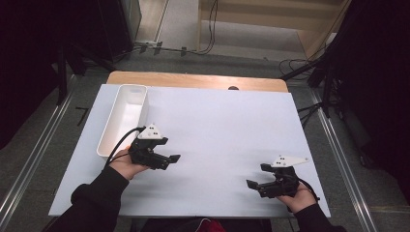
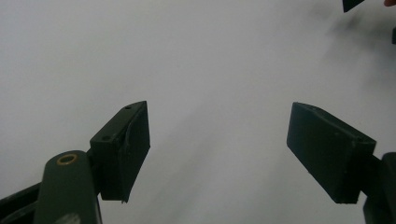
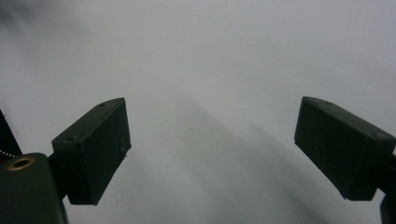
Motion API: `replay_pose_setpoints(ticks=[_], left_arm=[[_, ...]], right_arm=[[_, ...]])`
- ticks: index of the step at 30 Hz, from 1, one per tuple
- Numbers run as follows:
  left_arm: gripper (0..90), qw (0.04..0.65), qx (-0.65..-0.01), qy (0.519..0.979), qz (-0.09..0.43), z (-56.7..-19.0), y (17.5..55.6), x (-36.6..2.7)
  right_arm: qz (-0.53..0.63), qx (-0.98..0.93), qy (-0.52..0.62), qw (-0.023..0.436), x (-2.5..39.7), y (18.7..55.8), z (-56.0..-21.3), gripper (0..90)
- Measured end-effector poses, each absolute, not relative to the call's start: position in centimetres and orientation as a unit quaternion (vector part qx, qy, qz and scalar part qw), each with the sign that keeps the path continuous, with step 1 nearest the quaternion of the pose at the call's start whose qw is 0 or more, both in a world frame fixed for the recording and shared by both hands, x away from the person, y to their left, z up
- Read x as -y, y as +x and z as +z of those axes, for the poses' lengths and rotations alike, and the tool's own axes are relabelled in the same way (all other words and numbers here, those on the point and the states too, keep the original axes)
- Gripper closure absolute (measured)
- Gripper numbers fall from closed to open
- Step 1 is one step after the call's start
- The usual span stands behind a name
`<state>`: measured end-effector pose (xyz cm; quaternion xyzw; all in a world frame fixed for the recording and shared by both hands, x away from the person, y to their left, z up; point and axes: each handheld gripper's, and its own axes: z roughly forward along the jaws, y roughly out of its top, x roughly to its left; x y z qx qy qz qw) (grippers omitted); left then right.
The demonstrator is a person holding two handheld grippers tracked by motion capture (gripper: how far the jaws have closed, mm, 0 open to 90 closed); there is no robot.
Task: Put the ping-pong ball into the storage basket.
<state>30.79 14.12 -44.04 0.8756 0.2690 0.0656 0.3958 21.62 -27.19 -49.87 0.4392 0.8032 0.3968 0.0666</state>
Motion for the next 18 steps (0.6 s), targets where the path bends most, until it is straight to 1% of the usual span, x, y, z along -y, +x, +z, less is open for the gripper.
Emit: replay_pose_setpoints(ticks=[10, 18], left_arm=[[21.7, 0.403, -0.254, 0.877, 0.065, -44.4, 29.7, -14.2], [21.7, 0.393, -0.246, 0.884, 0.058, -45.1, 29.1, -14.3]], right_arm=[[0.394, -0.805, 0.440, 0.063, 27.1, 21.6, -49.9, 9.3], [0.394, -0.805, 0.440, 0.064, 27.1, 21.6, -49.9, 9.3]])
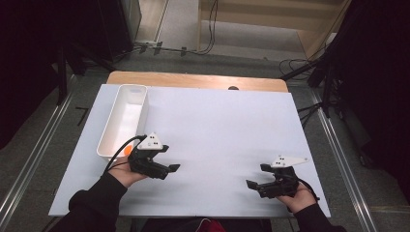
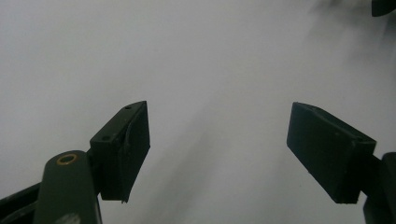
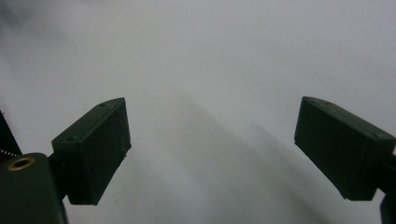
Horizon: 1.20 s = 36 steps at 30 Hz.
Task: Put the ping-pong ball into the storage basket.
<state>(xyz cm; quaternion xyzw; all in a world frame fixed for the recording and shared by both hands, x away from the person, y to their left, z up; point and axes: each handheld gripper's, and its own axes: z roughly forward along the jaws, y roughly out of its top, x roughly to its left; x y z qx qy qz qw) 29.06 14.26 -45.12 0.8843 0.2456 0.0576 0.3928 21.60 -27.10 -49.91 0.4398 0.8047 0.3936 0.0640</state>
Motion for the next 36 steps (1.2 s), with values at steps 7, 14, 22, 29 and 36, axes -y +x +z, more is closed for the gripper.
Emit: replay_pose_setpoints(ticks=[7, 14, 22, 29, 36], left_arm=[[21.6, 0.390, -0.248, 0.885, 0.053, -45.7, 28.7, -14.8], [21.6, 0.391, -0.247, 0.885, 0.045, -46.4, 28.3, -15.6], [21.6, 0.385, -0.240, 0.890, 0.042, -46.9, 27.6, -16.0], [21.6, 0.385, -0.241, 0.890, 0.038, -47.2, 27.2, -16.5], [21.6, 0.386, -0.246, 0.889, 0.036, -47.4, 27.0, -17.0]], right_arm=[[0.393, -0.806, 0.438, 0.067, 27.1, 21.6, -50.0, 9.3], [0.392, -0.805, 0.439, 0.069, 27.0, 21.6, -50.0, 9.3], [0.392, -0.806, 0.438, 0.072, 27.0, 21.6, -50.0, 9.3], [0.391, -0.806, 0.438, 0.072, 27.0, 21.6, -50.0, 9.3], [0.390, -0.808, 0.435, 0.072, 27.0, 21.6, -50.0, 9.3]])
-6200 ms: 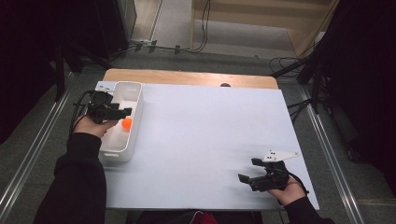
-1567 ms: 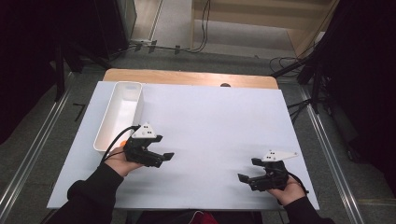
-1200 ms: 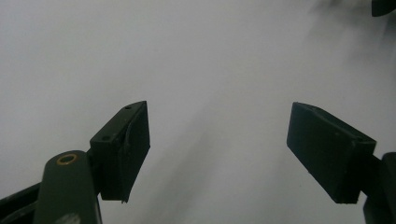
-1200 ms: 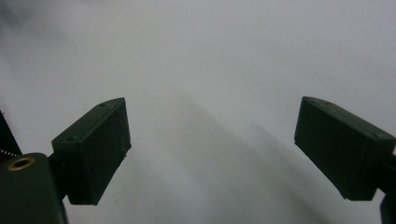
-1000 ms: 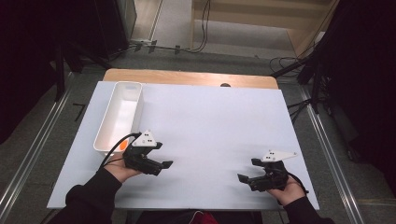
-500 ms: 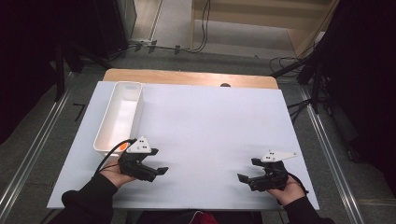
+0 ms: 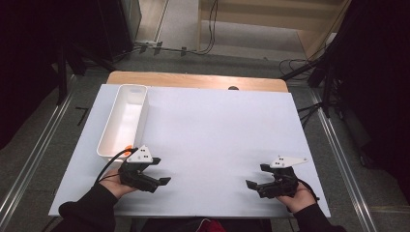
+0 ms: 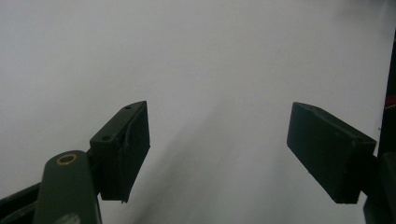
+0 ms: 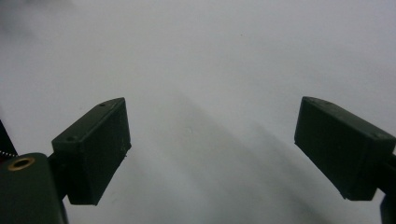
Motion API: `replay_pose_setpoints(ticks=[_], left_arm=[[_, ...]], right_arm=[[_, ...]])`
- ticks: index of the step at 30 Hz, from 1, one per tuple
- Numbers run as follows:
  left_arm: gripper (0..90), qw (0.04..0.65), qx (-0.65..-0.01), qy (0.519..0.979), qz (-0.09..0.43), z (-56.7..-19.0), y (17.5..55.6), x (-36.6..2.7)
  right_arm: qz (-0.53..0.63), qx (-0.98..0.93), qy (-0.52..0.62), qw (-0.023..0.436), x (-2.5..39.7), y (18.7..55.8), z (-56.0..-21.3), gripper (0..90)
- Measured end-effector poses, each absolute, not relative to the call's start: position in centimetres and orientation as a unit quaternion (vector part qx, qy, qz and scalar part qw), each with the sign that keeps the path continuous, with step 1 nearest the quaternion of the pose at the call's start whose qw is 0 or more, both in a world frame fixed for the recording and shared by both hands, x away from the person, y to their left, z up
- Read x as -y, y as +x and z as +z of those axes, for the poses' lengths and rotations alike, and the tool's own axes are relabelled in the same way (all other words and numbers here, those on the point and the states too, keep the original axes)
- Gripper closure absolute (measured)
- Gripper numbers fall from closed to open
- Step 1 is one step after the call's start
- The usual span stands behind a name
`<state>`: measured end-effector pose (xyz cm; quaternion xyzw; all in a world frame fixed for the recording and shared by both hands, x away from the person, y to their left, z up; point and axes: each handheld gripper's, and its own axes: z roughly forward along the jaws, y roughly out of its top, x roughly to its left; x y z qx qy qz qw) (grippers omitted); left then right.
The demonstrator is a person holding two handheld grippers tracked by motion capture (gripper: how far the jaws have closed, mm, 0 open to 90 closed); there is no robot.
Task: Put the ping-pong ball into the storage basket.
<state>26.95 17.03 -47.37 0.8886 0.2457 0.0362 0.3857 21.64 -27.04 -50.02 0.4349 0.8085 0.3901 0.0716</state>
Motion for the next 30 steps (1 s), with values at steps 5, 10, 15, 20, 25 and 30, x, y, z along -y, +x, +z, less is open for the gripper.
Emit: replay_pose_setpoints(ticks=[5, 10, 15, 20, 25, 30], left_arm=[[21.6, 0.383, -0.241, 0.891, 0.038, -47.3, 26.7, -17.3], [21.6, 0.379, -0.245, 0.892, 0.040, -47.5, 26.7, -17.6], [21.6, 0.373, -0.244, 0.894, 0.040, -47.6, 26.6, -17.8], [21.6, 0.370, -0.241, 0.896, 0.041, -47.6, 26.5, -18.0], [21.6, 0.369, -0.243, 0.896, 0.041, -47.7, 26.5, -18.1], [21.6, 0.361, -0.237, 0.901, 0.043, -47.8, 26.5, -18.0]], right_arm=[[0.389, -0.809, 0.435, 0.073, 27.0, 21.7, -50.0, 9.3], [0.389, -0.809, 0.436, 0.070, 27.0, 21.6, -50.0, 9.3], [0.389, -0.808, 0.437, 0.069, 27.0, 21.6, -50.0, 9.3], [0.389, -0.808, 0.437, 0.068, 26.9, 21.6, -50.1, 9.3], [0.387, -0.808, 0.438, 0.069, 26.9, 21.6, -50.1, 9.3], [0.386, -0.809, 0.438, 0.070, 26.9, 21.6, -50.1, 9.3]])
